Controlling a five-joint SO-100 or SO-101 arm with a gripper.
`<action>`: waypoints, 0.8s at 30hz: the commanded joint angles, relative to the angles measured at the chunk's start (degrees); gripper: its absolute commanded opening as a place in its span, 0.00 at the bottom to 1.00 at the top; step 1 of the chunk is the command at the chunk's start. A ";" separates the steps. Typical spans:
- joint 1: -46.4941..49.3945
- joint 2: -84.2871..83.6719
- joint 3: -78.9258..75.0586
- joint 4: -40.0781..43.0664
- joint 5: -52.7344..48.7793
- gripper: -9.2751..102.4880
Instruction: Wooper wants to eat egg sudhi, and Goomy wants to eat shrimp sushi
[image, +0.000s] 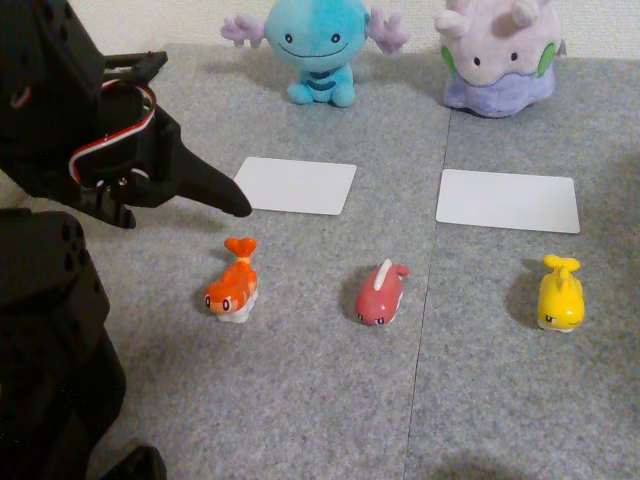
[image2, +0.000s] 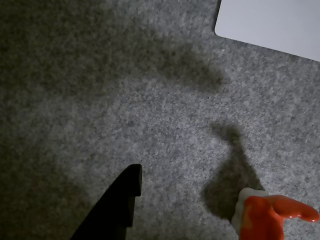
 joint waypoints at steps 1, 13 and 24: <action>-2.90 1.41 0.09 -14.94 0.70 0.45; -1.14 1.85 -1.49 -14.77 0.53 0.45; 17.93 -8.61 -26.81 1.49 -10.02 0.45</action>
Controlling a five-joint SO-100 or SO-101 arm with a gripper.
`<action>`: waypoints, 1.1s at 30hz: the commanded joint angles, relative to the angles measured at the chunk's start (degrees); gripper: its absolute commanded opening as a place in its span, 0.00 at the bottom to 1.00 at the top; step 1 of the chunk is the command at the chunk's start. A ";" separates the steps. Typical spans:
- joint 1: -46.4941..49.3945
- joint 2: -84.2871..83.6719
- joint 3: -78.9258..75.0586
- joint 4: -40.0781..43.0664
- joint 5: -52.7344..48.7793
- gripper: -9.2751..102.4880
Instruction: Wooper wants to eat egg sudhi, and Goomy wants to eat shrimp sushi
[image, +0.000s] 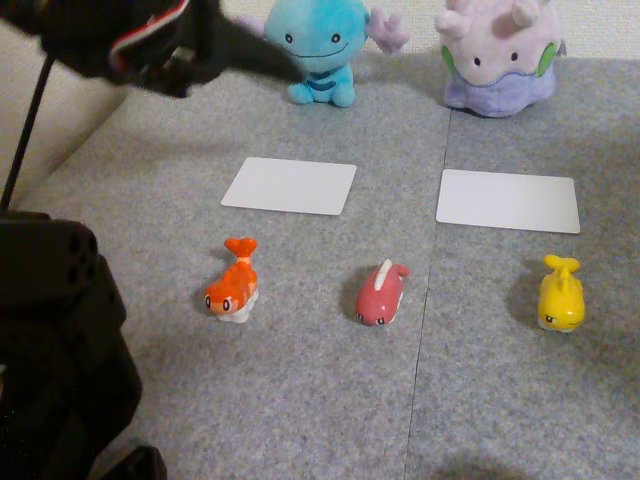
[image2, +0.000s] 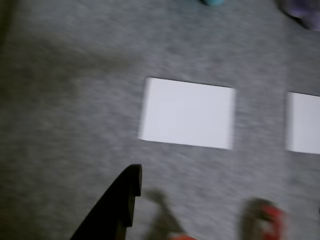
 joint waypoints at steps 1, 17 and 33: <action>6.86 -4.92 -10.11 5.62 -3.43 0.45; 43.59 -45.44 -37.97 21.53 -35.86 0.45; 50.71 -78.31 -58.10 21.01 -38.14 0.45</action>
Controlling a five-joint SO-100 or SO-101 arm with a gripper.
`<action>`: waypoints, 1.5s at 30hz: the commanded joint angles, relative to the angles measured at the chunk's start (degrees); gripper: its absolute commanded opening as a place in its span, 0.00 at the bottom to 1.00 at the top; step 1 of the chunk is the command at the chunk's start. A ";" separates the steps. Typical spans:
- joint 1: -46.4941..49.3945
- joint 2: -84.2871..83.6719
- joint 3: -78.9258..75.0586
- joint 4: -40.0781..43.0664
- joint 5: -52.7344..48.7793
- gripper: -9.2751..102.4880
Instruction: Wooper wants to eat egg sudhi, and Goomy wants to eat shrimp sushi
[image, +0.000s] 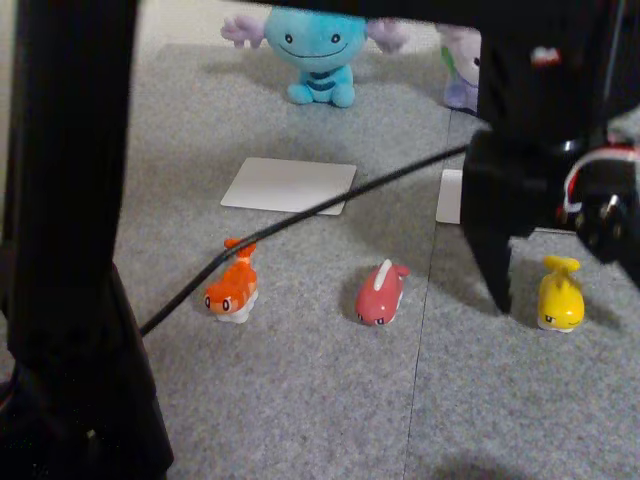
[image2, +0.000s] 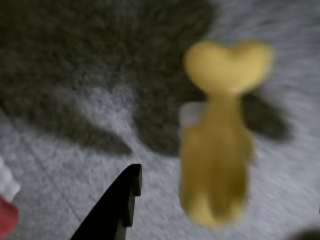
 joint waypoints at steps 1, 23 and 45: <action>0.09 -1.85 -2.72 -0.09 0.44 0.45; -2.29 -2.99 -2.72 -4.04 2.02 0.22; -17.67 22.24 -2.81 13.80 16.44 0.09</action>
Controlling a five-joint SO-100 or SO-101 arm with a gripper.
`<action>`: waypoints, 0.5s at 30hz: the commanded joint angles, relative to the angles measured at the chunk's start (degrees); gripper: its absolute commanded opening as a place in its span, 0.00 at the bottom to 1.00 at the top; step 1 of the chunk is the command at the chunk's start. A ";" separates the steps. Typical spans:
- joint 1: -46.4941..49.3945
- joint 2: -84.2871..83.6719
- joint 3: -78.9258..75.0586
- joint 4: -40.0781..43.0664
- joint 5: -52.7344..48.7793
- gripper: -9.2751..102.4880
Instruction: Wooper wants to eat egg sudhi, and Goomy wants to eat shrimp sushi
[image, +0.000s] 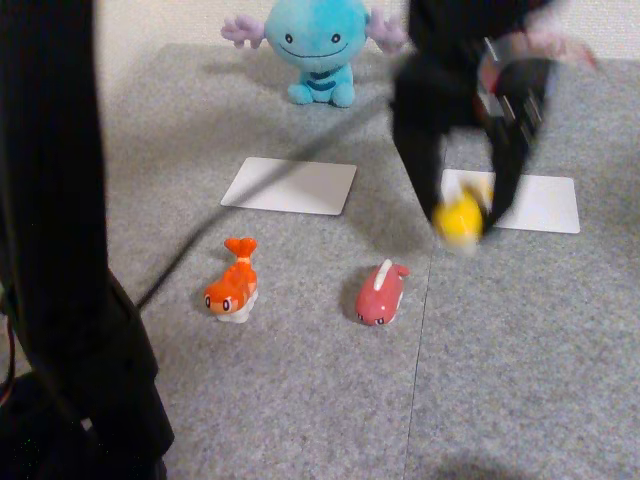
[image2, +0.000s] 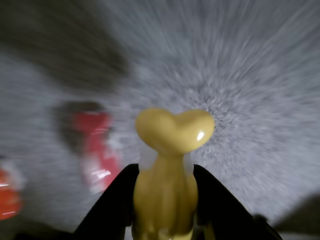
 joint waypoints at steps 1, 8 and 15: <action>-7.91 10.72 -1.05 0.53 5.27 0.09; -29.79 10.28 -1.05 -0.70 17.84 0.09; -35.86 -0.26 -1.05 -8.17 24.08 0.09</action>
